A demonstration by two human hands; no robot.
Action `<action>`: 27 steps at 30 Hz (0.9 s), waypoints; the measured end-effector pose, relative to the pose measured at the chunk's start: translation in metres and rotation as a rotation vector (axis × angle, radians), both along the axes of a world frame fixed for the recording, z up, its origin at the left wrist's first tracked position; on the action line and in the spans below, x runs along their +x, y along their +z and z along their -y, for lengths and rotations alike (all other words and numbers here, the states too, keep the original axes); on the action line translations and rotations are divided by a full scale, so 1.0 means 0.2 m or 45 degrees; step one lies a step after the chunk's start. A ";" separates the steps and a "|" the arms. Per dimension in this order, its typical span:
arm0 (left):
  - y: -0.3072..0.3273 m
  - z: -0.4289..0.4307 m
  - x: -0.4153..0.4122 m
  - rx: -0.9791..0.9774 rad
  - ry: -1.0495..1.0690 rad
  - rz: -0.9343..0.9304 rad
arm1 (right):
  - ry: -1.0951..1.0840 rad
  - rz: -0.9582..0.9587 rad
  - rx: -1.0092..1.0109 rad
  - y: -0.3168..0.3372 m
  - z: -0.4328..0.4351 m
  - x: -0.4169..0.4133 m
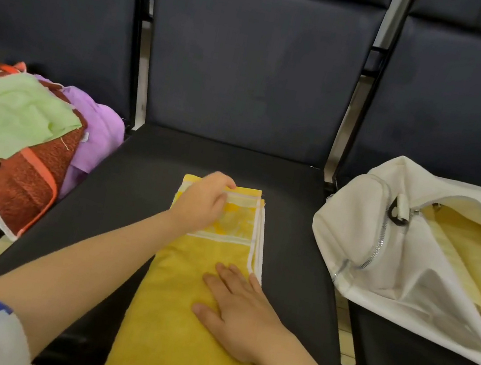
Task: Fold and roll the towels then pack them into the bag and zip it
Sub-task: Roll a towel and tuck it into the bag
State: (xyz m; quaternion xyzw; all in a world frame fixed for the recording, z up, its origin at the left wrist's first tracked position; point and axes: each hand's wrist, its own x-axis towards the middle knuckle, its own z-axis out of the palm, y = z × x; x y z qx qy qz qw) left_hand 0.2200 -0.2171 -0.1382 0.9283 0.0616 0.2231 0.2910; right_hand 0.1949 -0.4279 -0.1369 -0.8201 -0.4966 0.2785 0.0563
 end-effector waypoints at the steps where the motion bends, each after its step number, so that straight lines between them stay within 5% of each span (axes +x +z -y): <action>1: -0.06 0.01 -0.02 0.313 -0.092 -0.157 | 0.000 0.001 0.001 0.00 0.00 0.00; 3: -0.17 0.01 -0.04 0.774 -0.175 -0.510 | -0.002 0.001 0.000 0.00 0.00 0.00; 5: -0.22 0.03 -0.05 0.872 -0.122 -0.613 | -0.005 -0.005 -0.011 -0.01 0.00 0.01; 11: -0.04 0.11 -0.12 0.713 0.195 -0.692 | -0.006 0.058 -0.020 -0.03 0.00 0.03; 17: -0.04 0.15 -0.51 0.430 -0.164 -1.187 | -0.025 0.337 -0.090 0.08 0.03 0.04; 20: -0.10 0.10 -0.50 0.549 -0.144 -1.152 | -0.046 0.393 -0.112 0.18 0.04 -0.04; 24: -0.10 0.05 -0.40 0.898 0.047 -1.041 | -0.024 0.041 -0.261 0.15 0.08 -0.10; 27: -0.03 0.08 -0.38 1.003 0.149 -0.851 | -0.039 0.076 -0.121 0.07 0.05 -0.06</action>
